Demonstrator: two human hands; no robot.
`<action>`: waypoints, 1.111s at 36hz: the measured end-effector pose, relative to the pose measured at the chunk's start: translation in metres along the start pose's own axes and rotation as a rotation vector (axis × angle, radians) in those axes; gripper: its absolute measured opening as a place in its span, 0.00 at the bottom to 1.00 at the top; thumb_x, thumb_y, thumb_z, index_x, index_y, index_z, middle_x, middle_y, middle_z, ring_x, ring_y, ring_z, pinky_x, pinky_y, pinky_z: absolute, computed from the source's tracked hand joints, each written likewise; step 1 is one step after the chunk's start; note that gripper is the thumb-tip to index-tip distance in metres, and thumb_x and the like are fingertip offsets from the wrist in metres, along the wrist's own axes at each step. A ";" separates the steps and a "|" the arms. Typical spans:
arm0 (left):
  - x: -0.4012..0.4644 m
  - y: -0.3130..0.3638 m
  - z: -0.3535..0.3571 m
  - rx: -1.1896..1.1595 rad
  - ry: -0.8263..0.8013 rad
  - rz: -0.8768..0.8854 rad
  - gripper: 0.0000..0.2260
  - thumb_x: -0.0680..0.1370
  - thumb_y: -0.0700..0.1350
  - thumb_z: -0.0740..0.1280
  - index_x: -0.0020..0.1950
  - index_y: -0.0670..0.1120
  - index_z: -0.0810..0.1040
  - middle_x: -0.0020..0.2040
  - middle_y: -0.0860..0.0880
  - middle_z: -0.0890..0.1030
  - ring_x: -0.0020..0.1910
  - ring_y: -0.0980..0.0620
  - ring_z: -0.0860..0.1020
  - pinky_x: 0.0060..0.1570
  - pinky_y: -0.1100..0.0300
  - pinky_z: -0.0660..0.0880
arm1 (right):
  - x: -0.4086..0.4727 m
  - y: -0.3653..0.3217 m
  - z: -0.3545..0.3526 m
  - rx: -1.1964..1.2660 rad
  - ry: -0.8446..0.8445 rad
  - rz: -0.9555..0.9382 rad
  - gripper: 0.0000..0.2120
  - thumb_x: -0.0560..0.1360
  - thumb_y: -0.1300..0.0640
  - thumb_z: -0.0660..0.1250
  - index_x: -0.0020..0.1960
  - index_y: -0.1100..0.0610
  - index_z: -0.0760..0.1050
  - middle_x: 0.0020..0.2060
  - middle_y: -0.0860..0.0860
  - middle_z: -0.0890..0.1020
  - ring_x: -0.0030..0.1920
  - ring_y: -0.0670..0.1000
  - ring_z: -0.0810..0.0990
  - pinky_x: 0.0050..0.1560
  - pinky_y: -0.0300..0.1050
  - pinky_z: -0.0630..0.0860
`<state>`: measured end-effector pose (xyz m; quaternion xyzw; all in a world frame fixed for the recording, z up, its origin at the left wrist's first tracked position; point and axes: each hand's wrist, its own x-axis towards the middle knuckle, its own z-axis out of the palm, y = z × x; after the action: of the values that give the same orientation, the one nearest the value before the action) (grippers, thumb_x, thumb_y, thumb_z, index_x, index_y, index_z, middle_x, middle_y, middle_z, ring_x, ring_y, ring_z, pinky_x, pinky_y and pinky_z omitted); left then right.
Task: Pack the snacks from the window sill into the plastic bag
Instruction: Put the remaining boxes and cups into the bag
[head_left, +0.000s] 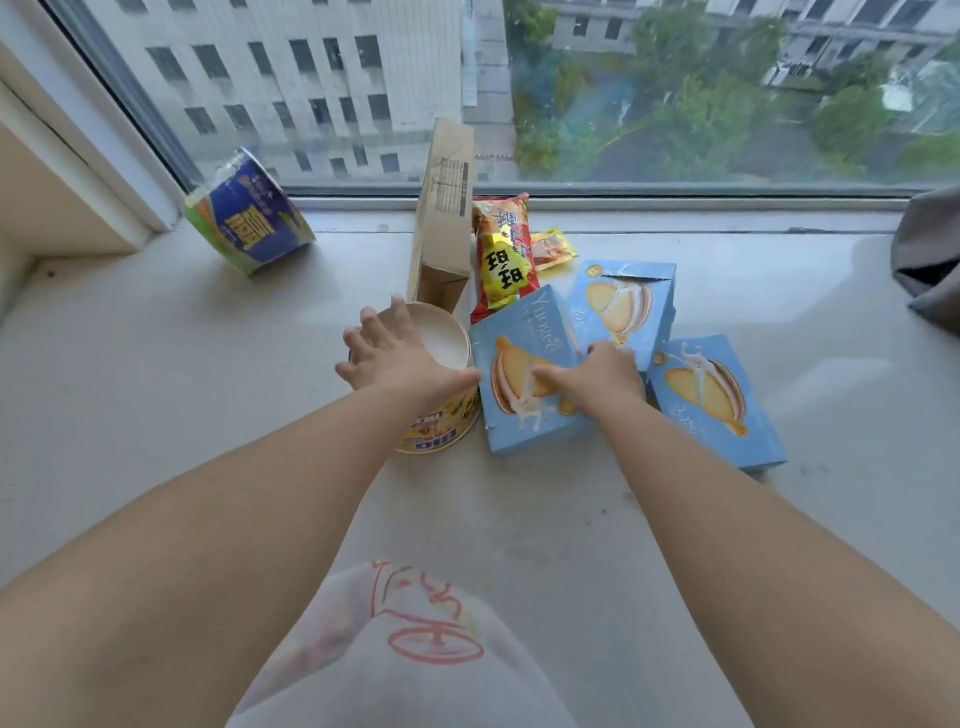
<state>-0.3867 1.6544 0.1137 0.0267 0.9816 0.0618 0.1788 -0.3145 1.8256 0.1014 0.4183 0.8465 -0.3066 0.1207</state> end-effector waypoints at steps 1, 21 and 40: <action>0.001 -0.001 0.002 0.008 0.012 0.001 0.56 0.63 0.72 0.67 0.77 0.50 0.39 0.76 0.43 0.47 0.73 0.38 0.51 0.66 0.42 0.60 | 0.002 -0.002 0.001 -0.015 -0.025 0.000 0.33 0.69 0.38 0.70 0.63 0.60 0.70 0.59 0.57 0.75 0.59 0.58 0.76 0.48 0.46 0.71; 0.006 0.003 -0.002 0.060 -0.108 -0.019 0.56 0.65 0.73 0.65 0.75 0.51 0.31 0.76 0.43 0.40 0.74 0.38 0.47 0.68 0.42 0.56 | 0.054 0.021 -0.033 0.531 0.208 0.209 0.31 0.73 0.36 0.62 0.63 0.60 0.70 0.67 0.56 0.65 0.66 0.56 0.66 0.62 0.46 0.64; -0.004 -0.002 -0.003 0.029 -0.081 -0.013 0.56 0.63 0.70 0.68 0.76 0.52 0.36 0.74 0.44 0.47 0.71 0.40 0.53 0.61 0.44 0.64 | 0.008 0.026 -0.004 0.671 0.016 0.112 0.23 0.68 0.44 0.72 0.55 0.53 0.66 0.61 0.57 0.72 0.52 0.55 0.75 0.51 0.47 0.71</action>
<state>-0.3837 1.6522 0.1173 0.0255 0.9745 0.0455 0.2183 -0.2992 1.8452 0.0896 0.4829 0.6751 -0.5576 -0.0135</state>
